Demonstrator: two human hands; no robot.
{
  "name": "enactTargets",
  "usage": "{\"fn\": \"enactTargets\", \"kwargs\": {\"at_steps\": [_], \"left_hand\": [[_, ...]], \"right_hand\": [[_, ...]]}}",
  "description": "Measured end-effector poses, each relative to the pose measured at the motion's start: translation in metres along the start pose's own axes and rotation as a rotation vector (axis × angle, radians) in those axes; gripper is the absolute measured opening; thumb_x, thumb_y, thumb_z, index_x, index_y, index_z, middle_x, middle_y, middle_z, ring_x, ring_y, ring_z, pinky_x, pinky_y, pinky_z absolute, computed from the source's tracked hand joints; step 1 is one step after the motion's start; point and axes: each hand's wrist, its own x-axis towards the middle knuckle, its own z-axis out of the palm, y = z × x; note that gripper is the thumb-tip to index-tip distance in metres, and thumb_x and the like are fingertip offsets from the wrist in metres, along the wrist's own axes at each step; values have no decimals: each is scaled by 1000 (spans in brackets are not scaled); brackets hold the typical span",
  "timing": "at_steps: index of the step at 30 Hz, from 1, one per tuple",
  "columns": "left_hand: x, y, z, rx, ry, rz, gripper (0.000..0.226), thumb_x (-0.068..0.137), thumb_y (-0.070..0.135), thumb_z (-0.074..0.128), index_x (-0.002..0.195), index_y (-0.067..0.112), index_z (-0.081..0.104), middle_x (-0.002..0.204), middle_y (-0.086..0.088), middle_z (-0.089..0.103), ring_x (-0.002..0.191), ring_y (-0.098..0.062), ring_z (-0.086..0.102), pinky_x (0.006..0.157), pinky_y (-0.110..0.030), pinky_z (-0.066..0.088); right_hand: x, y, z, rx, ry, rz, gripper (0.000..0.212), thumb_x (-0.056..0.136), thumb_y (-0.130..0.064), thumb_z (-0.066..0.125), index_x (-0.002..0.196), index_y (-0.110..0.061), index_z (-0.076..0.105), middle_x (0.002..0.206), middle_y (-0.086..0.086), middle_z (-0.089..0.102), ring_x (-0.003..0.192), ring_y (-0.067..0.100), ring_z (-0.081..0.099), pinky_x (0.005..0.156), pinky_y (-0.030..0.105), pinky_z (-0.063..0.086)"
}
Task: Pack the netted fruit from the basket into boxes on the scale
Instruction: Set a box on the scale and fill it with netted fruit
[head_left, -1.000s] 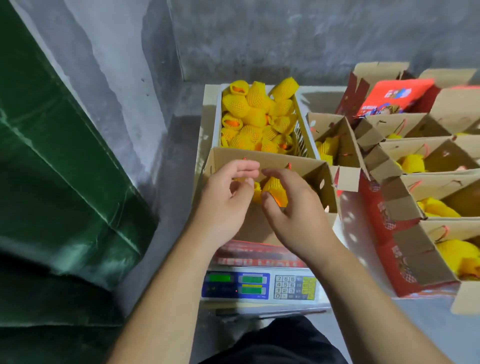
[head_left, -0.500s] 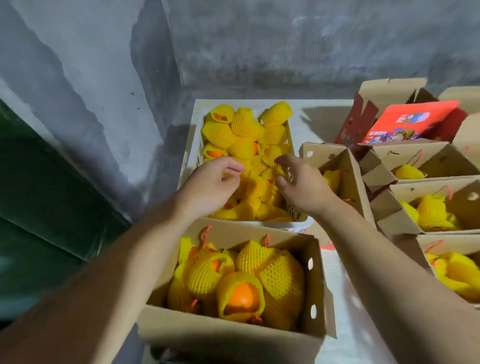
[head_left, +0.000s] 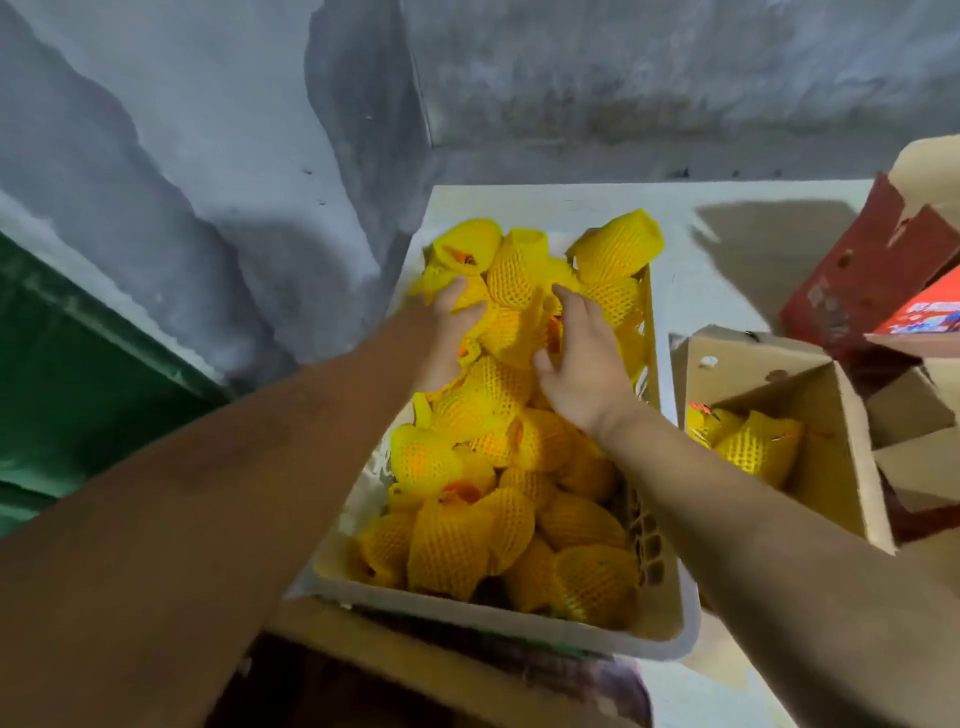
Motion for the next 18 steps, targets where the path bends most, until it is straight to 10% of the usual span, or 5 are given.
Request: {"fn": "enactTargets", "kwargs": {"at_steps": [8, 15, 18], "left_hand": [[22, -2, 24, -4, 141, -35, 69, 99, 13, 56, 163, 20, 30, 152, -20, 31, 127, -40, 52, 98, -54, 47], [27, 4, 38, -29, 160, -86, 68, 89, 25, 72, 149, 27, 40, 162, -8, 23, 128, -41, 55, 89, -53, 54], [28, 6, 46, -33, 202, -110, 62, 90, 27, 72, 144, 26, 42, 152, -9, 32, 117, -42, 60, 79, -52, 55]], "right_hand": [[59, 12, 40, -13, 88, -62, 98, 91, -34, 69, 165, -10, 10, 155, 22, 32, 138, 42, 35, 116, 44, 26], [60, 20, 44, 59, 233, -24, 67, 84, -47, 77, 132, -8, 51, 138, 14, 49, 129, 39, 44, 108, 46, 33], [53, 17, 52, 141, 204, 35, 90, 77, -51, 83, 145, -12, 39, 142, 7, 48, 127, 38, 45, 105, 48, 37]]}}
